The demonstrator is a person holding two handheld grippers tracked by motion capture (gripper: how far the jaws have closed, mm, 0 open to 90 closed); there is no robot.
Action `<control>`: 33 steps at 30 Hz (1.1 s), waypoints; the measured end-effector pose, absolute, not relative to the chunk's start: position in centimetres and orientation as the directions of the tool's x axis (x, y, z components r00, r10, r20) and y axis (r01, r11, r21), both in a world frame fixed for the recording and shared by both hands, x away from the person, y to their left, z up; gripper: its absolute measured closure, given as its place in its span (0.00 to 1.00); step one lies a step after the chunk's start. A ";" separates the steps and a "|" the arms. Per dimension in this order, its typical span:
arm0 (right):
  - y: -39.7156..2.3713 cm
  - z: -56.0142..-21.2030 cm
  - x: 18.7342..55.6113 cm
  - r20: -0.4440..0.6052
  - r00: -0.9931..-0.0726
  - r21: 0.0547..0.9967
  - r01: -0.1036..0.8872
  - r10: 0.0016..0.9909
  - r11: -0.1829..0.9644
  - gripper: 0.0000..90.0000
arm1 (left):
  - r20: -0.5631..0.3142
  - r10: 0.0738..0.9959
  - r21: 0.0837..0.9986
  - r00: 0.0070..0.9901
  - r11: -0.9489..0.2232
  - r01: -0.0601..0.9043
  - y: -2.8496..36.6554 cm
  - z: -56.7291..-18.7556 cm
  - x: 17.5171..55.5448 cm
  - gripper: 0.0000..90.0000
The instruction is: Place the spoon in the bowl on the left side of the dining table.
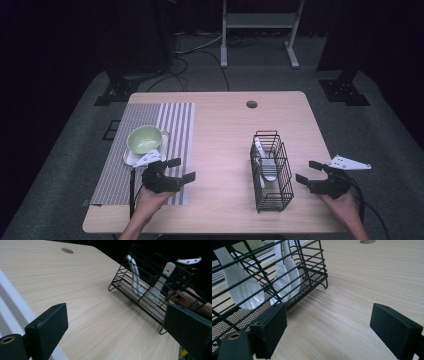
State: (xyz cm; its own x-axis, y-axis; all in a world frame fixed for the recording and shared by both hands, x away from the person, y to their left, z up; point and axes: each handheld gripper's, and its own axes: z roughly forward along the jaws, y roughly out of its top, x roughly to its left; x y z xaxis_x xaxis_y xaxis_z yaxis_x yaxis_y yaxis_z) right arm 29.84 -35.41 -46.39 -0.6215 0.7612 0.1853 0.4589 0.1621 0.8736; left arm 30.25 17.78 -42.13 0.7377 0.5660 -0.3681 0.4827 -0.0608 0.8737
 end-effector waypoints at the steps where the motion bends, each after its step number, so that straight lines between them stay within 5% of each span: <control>1: -35.5 -46.5 29.9 0.189 -0.620 0.872 0.463 0.761 0.160 0.14 | -0.365 0.559 0.874 0.744 -0.069 0.481 17.5 -41.9 30.2 0.05; 19: -35.6 -46.0 30.2 0.191 -0.617 0.880 0.452 0.763 0.145 0.14 | -0.338 0.384 0.895 0.859 -0.153 0.420 9.9 -37.2 29.8 0.08; 33: -35.0 -45.8 30.7 0.177 -0.633 0.883 0.440 0.754 0.162 0.14 | -0.359 0.354 0.876 0.864 -0.192 0.443 5.4 -37.1 31.0 0.12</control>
State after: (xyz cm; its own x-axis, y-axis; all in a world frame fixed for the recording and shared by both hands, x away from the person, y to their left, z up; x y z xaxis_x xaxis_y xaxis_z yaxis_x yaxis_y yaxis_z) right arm 30.74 -34.97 -45.80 -0.6327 0.7539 0.1769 0.4402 0.1622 0.8831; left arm 31.01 5.35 -37.07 0.8637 0.3539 -0.3589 0.4427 -0.1922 0.8758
